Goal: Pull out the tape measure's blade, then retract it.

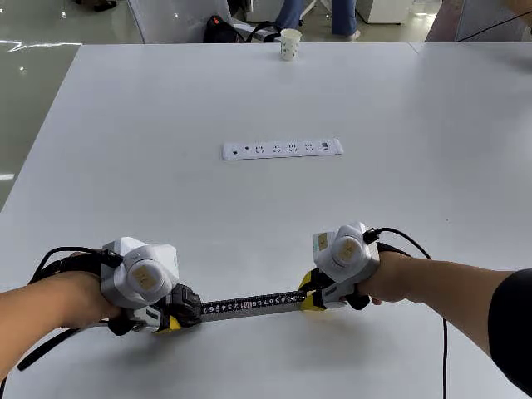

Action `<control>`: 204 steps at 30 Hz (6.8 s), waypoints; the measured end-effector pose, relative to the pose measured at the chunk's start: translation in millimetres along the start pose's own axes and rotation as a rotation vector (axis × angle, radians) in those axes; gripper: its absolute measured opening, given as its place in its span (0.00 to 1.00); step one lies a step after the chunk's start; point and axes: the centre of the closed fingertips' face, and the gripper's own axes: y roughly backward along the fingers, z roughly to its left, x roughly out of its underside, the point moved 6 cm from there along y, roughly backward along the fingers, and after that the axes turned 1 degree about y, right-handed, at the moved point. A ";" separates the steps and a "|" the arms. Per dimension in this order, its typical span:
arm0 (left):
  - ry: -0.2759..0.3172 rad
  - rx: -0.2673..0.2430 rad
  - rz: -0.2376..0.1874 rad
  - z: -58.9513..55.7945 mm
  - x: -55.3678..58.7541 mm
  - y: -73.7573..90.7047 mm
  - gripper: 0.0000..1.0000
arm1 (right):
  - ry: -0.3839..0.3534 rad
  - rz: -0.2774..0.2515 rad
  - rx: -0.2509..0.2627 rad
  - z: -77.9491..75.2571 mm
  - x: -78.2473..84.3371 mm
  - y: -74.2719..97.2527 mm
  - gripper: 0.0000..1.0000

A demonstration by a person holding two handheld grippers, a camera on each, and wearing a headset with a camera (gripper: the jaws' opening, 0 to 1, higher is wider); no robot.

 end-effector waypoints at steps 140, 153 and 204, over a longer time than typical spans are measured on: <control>0.000 -0.010 0.007 -1.0 -0.3 -1.3 0.34 | -0.073 0.017 0.035 -5.8 45.3 28.4 0.09; 0.000 -0.010 0.007 -1.3 -0.1 -1.1 0.34 | -0.080 0.015 0.038 -6.4 48.3 30.1 0.09; 0.003 -0.007 -0.002 2.2 -1.9 -3.3 0.35 | -0.059 0.044 0.055 -4.0 48.4 31.2 0.12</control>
